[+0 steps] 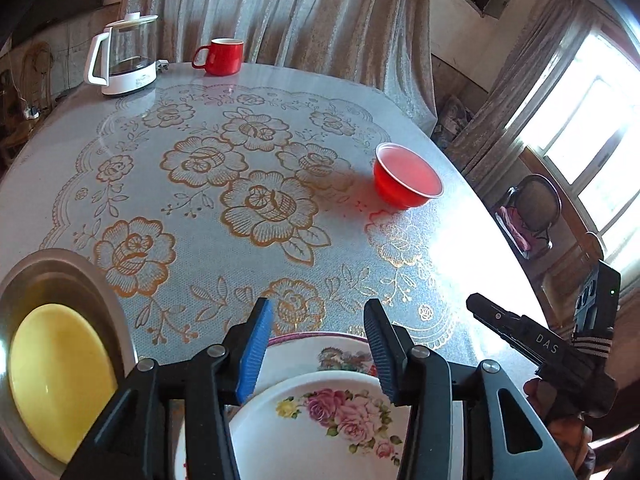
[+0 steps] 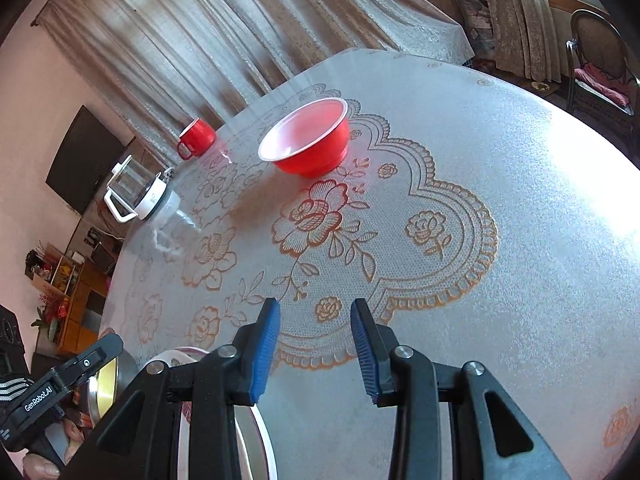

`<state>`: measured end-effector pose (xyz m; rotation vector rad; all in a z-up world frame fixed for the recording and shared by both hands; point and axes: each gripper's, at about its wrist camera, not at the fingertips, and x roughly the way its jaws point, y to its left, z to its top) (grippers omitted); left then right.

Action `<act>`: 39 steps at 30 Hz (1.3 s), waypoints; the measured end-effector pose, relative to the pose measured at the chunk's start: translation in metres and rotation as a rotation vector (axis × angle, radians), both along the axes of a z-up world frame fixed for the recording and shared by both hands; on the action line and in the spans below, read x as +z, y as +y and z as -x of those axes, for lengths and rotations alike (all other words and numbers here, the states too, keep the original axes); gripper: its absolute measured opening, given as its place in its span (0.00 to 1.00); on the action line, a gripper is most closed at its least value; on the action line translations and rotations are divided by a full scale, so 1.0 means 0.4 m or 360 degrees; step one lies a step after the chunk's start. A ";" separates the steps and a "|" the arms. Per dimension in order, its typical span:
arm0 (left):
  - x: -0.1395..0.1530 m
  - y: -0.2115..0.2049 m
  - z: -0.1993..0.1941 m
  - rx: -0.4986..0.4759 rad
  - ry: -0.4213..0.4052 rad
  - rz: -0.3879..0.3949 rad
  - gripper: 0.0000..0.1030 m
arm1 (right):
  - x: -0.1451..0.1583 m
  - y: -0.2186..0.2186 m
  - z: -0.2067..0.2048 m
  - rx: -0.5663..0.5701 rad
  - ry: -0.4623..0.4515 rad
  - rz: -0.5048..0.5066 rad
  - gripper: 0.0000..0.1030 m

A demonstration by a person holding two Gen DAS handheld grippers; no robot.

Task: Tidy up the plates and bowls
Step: 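Move both grippers away from the bowls toward the red bowl, then grip the red bowl's rim with both grippers and lift it toward the steel bowl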

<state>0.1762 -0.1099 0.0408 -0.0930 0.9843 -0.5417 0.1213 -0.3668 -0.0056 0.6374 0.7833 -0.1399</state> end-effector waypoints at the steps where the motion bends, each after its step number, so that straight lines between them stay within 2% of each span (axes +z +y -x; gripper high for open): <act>1: 0.002 -0.017 -0.013 -0.0010 0.0001 0.0002 0.46 | 0.000 -0.013 -0.009 -0.0006 -0.0006 -0.0021 0.35; 3: 0.009 -0.051 -0.041 -0.0024 -0.0013 -0.0007 0.42 | 0.002 -0.036 -0.029 -0.0013 -0.0019 -0.0052 0.33; 6: 0.026 -0.100 -0.082 -0.0044 -0.0049 0.0002 0.42 | 0.007 -0.063 -0.068 -0.0025 -0.0021 -0.0038 0.28; 11: 0.010 -0.176 -0.189 -0.0063 0.0089 0.0069 0.36 | 0.014 -0.114 -0.141 -0.0062 -0.0017 0.0016 0.16; 18: -0.027 -0.251 -0.313 -0.0022 0.0171 0.0249 0.36 | 0.027 -0.203 -0.248 -0.0118 -0.0093 -0.0086 0.17; 28: -0.093 -0.353 -0.429 0.0021 0.0260 0.0286 0.35 | -0.006 -0.254 -0.388 -0.0150 -0.0034 -0.0101 0.18; 29: -0.103 -0.360 -0.438 0.0019 0.0284 0.0296 0.30 | -0.011 -0.254 -0.397 -0.0147 -0.0025 -0.0099 0.17; 30: -0.112 -0.368 -0.443 0.0007 0.0316 0.0310 0.18 | -0.016 -0.253 -0.402 -0.0144 -0.0015 -0.0099 0.16; 32: -0.123 -0.380 -0.444 -0.0002 0.0339 0.0326 0.10 | -0.025 -0.253 -0.410 -0.0134 -0.0006 -0.0114 0.15; 36: -0.107 -0.374 -0.417 -0.0024 0.0269 0.0285 0.08 | -0.018 -0.231 -0.405 -0.0106 0.0011 -0.0041 0.11; 39: -0.095 -0.342 -0.389 -0.0025 0.0283 0.0297 0.08 | -0.019 -0.230 -0.380 -0.0088 -0.0001 -0.0102 0.10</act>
